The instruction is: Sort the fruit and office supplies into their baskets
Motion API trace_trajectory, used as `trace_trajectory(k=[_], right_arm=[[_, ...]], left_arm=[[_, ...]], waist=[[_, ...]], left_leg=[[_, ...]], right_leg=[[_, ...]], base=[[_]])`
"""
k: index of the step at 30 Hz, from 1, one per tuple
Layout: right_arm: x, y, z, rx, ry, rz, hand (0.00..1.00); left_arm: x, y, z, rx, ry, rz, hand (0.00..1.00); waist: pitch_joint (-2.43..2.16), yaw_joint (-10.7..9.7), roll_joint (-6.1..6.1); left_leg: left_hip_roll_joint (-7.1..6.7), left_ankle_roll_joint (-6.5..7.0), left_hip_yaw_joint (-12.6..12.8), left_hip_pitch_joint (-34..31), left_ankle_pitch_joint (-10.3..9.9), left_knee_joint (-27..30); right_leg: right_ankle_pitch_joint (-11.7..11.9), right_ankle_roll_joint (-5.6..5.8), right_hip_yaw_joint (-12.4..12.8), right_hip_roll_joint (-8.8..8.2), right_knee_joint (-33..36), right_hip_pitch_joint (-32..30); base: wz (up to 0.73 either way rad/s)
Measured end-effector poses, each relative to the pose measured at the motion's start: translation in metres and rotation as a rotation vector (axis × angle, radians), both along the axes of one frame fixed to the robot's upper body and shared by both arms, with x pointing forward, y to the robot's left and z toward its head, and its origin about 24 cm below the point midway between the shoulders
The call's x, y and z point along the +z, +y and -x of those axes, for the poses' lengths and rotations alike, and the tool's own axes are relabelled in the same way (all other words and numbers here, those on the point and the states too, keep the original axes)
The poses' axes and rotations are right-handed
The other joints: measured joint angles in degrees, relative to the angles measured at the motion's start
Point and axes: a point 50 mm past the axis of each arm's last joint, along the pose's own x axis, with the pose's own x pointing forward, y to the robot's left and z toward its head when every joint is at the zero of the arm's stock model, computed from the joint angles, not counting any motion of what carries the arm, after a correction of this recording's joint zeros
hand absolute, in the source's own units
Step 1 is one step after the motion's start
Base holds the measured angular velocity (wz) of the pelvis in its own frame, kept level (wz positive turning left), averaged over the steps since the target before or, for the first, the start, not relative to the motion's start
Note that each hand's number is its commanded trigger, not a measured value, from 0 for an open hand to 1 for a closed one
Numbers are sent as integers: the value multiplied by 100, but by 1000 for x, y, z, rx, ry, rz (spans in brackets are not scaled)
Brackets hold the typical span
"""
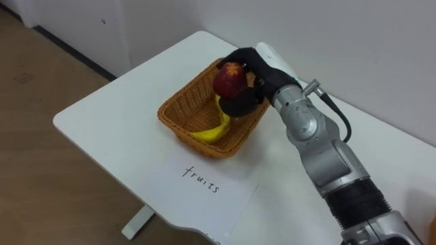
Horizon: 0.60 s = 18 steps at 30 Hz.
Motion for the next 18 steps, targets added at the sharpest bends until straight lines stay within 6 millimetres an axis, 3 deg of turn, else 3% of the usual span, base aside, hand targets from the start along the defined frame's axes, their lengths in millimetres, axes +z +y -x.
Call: trace_trajectory(k=[18], right_arm=[[-3,0,1,20,33,5,0]], left_arm=[[0,0,0,5,8,-3,0]], waist=[[-1,-5,32]], left_leg=[[0,0,5,14,0,-3]], right_leg=[[0,0,12,0,0,8]], base=[[0]])
